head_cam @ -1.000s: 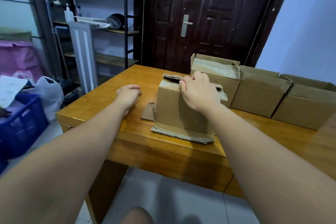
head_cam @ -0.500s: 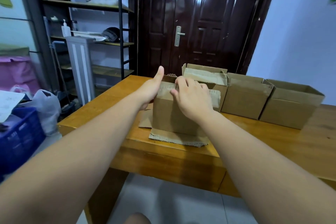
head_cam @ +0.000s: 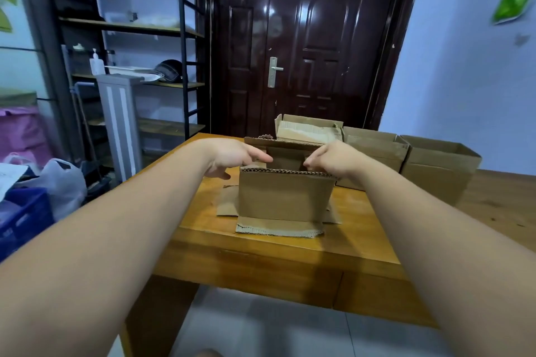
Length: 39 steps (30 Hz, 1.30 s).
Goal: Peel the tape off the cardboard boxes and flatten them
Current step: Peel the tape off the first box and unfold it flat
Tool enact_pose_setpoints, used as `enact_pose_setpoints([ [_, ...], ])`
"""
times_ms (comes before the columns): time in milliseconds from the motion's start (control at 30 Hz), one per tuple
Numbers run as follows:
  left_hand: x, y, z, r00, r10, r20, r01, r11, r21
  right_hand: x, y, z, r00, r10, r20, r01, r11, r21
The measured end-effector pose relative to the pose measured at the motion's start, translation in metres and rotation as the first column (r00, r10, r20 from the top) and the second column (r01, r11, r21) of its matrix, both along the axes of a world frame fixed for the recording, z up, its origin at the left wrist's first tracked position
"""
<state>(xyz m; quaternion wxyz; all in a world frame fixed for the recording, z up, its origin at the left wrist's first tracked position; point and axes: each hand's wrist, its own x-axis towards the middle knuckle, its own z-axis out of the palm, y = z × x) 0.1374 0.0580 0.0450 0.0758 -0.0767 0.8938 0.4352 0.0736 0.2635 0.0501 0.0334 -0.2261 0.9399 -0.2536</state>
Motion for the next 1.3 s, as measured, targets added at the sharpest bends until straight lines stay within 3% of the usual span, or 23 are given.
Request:
enact_pose_setpoints([
  [67, -0.001, 0.006, 0.004, 1.000, 0.005, 0.004, -0.005, 0.997, -0.078, -0.002, 0.001, -0.005, 1.000, 0.007, -0.015, -0.007, 0.999, 0.048],
  [233, -0.005, 0.028, 0.005, 0.998, 0.002, 0.055, 0.015, 0.952, -0.306, 0.004, -0.003, -0.005, 0.996, 0.062, -0.057, -0.039, 0.938, 0.345],
  [333, -0.008, 0.036, 0.004, 0.999, 0.040, 0.017, -0.032, 0.933, -0.358, 0.002, -0.006, -0.008, 0.998, -0.014, -0.060, 0.030, 0.961, 0.275],
  [467, -0.008, 0.043, -0.004, 0.975, 0.108, -0.196, -0.185, 0.882, -0.433, 0.005, -0.003, -0.006, 0.968, -0.087, -0.234, 0.104, 0.992, 0.065],
  [600, -0.009, 0.041, -0.017, 0.888, 0.220, -0.403, -0.325, 0.922, -0.211, 0.002, 0.011, -0.014, 0.962, -0.222, -0.162, 0.173, 0.947, -0.272],
  [700, -0.010, 0.032, -0.021, 0.814, 0.386, -0.435, -0.387, 0.918, 0.090, 0.000, 0.024, -0.019, 0.965, -0.258, 0.043, 0.227, 0.743, -0.629],
  [800, -0.007, 0.029, -0.016, 0.737, 0.605, -0.301, -0.392, 0.746, 0.538, 0.003, 0.033, -0.027, 0.955, -0.135, 0.264, 0.295, 0.526, -0.798],
  [867, -0.004, 0.030, -0.013, 0.723, 0.662, -0.196, -0.372, 0.612, 0.698, 0.007, 0.036, -0.030, 0.938, -0.048, 0.343, 0.330, 0.430, -0.841],
  [967, -0.002, 0.031, -0.011, 0.704, 0.682, -0.197, -0.353, 0.577, 0.736, 0.007, 0.043, -0.034, 0.947, -0.059, 0.317, 0.308, 0.456, -0.835],
  [1067, -0.005, 0.029, -0.009, 0.695, 0.680, -0.233, -0.324, 0.586, 0.743, 0.006, 0.050, -0.036, 0.951, 0.125, 0.284, 0.183, 0.510, -0.840],
  [1233, -0.013, 0.026, -0.007, 0.687, 0.701, -0.192, -0.331, 0.537, 0.776, 0.004, 0.046, -0.034, 0.862, 0.329, 0.386, 0.119, 0.610, -0.784],
  [1300, -0.013, 0.026, -0.006, 0.671, 0.726, -0.154, -0.363, 0.502, 0.785, 0.008, 0.040, -0.025, 0.853, 0.380, 0.357, 0.081, 0.581, -0.810],
])
